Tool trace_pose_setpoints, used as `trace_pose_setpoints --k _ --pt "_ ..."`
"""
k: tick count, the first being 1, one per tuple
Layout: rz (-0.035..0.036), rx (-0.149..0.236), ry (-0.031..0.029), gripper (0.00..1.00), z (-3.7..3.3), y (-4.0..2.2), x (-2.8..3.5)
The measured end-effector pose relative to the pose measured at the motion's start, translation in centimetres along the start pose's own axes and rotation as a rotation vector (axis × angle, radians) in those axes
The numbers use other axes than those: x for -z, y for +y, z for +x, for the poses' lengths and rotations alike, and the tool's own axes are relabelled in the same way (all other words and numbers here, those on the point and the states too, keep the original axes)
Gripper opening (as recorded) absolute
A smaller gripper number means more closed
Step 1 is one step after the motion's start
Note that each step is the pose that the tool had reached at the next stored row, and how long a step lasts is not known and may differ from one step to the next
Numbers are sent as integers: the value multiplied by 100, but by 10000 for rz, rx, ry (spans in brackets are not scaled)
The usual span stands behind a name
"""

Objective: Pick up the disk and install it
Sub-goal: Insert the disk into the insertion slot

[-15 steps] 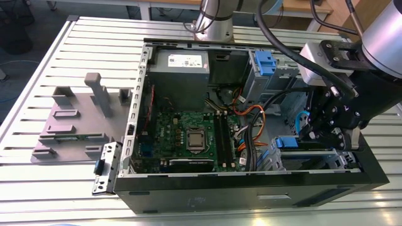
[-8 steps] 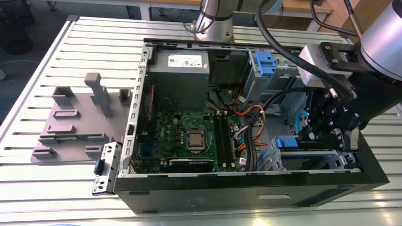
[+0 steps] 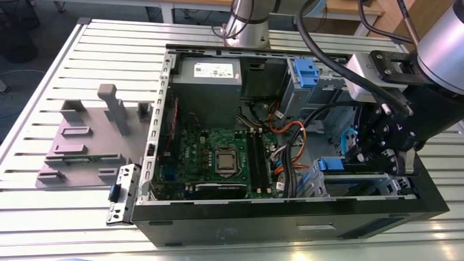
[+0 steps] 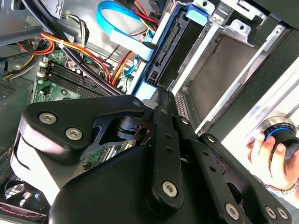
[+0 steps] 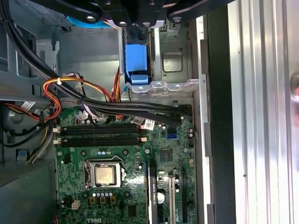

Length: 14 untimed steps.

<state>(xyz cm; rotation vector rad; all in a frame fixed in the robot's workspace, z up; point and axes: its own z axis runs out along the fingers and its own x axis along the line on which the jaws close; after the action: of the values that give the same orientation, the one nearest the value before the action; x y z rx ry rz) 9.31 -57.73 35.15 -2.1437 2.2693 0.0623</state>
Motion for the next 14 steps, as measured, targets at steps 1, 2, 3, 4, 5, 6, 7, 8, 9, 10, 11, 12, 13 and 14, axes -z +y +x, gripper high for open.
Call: trace_pose_setpoints --k 1,2,3,4,5,6,7,8,9,10,11,12,13,14 --pt "0 0 0 11 -1 -6 -1" --pt "0 0 -1 11 -1 -13 -2" --pt "0 -1 0 11 -1 -21 -2" --pt "0 0 0 11 -2 -31 -1" --pt "0 0 0 11 -2 -40 -1" --pt "0 0 0 11 -3 -49 -1" --pt "0 0 0 11 -3 -58 -1" --pt "0 0 0 11 -4 -67 -1" --pt "0 0 1 11 -4 -75 -1" --pt "1 0 1 11 -5 -84 -1" --pt "0 0 0 11 -5 -94 -1" --pt "0 0 0 11 -6 -104 -2" --pt "0 0 1 11 -6 -114 -1" --pt "0 0 1 11 -7 -125 -1"
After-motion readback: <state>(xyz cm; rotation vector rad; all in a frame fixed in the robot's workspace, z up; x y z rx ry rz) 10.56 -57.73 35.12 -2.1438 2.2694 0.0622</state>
